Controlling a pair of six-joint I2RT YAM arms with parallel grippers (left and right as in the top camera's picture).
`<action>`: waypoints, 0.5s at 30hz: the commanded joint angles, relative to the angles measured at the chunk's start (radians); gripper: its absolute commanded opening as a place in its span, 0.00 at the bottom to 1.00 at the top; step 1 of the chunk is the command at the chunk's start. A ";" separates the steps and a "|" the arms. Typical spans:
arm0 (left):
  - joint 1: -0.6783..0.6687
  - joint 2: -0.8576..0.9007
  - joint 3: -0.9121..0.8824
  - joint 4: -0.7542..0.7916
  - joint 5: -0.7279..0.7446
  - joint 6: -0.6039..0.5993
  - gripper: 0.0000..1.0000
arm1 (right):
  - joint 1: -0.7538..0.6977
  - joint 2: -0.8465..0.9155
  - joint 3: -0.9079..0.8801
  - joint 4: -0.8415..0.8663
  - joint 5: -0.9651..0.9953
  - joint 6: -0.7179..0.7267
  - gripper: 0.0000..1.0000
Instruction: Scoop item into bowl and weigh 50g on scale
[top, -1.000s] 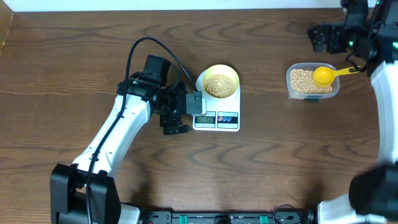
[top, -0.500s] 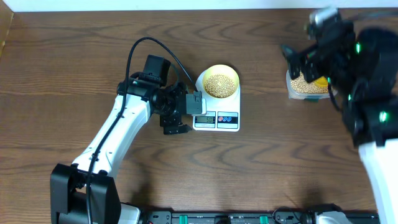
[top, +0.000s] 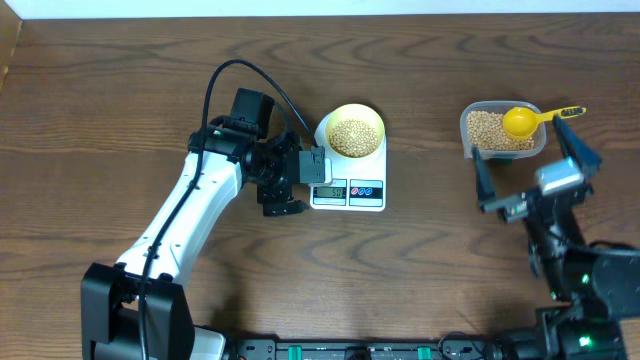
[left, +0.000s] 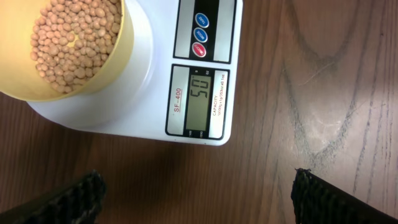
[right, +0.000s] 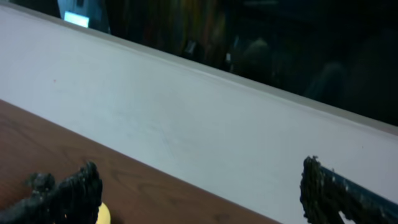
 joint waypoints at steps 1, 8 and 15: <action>0.005 -0.011 -0.003 -0.002 0.020 0.003 0.97 | -0.020 -0.104 -0.097 0.031 -0.011 0.035 0.99; 0.005 -0.011 -0.003 -0.002 0.020 0.003 0.98 | -0.044 -0.351 -0.281 0.100 -0.010 0.058 0.99; 0.005 -0.011 -0.003 -0.003 0.020 0.003 0.98 | -0.061 -0.481 -0.391 0.138 -0.002 0.075 0.99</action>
